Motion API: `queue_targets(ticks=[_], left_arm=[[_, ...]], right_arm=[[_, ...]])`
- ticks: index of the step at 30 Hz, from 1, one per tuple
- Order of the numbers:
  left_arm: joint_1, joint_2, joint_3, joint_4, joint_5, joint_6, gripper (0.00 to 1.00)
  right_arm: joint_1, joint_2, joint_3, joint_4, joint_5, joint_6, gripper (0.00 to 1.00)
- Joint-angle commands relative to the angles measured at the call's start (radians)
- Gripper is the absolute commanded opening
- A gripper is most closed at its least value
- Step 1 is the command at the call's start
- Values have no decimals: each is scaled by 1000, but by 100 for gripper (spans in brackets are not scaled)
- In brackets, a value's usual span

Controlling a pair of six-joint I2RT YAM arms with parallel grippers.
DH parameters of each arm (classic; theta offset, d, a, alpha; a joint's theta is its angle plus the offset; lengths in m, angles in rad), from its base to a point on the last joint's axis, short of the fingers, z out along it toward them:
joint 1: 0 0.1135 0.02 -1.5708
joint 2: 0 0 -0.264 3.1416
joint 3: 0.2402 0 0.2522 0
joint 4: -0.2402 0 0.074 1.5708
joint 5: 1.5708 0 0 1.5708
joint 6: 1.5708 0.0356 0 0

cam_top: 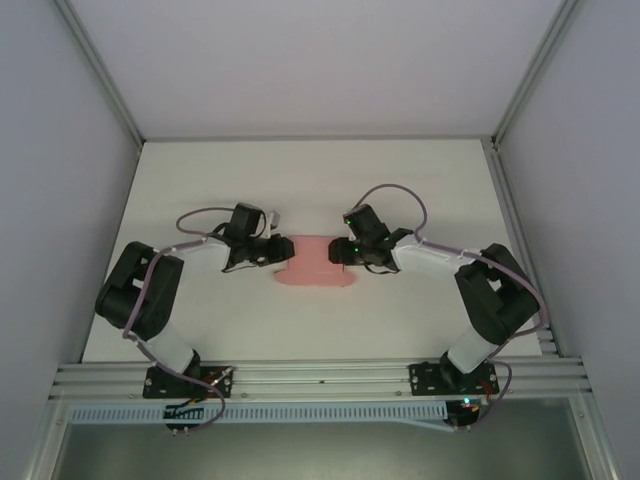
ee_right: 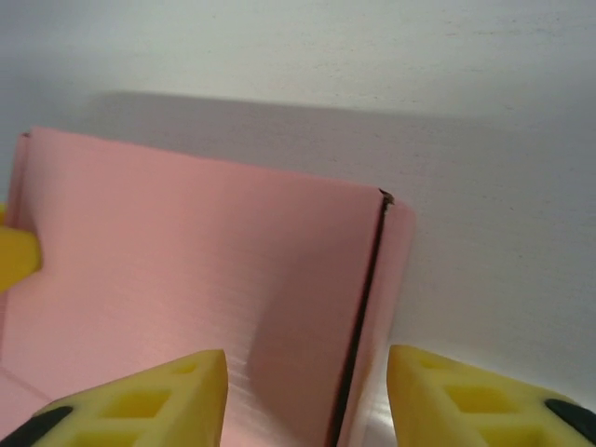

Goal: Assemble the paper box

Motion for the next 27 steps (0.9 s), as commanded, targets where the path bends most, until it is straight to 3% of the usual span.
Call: queue_targets(ticks=[1, 6, 9, 14, 22, 27], left_arm=[[36, 34, -44, 54, 61, 4, 13], [85, 40, -87, 153, 151, -36, 8], [121, 49, -124, 249, 225, -82, 8], [155, 84, -162, 411, 329, -155, 5], [161, 80, -157, 401, 342, -140, 5], [162, 83, -156, 412, 343, -142, 5]], right_arm=[[-51, -67, 17, -33, -52, 75, 59], [-117, -117, -22, -37, -169, 151, 78], [-138, -132, -43, -15, -223, 176, 82], [-158, -79, -69, 108, -364, 243, 83], [-159, 64, -50, 249, -494, 271, 80], [-161, 97, -64, 369, -562, 299, 73]])
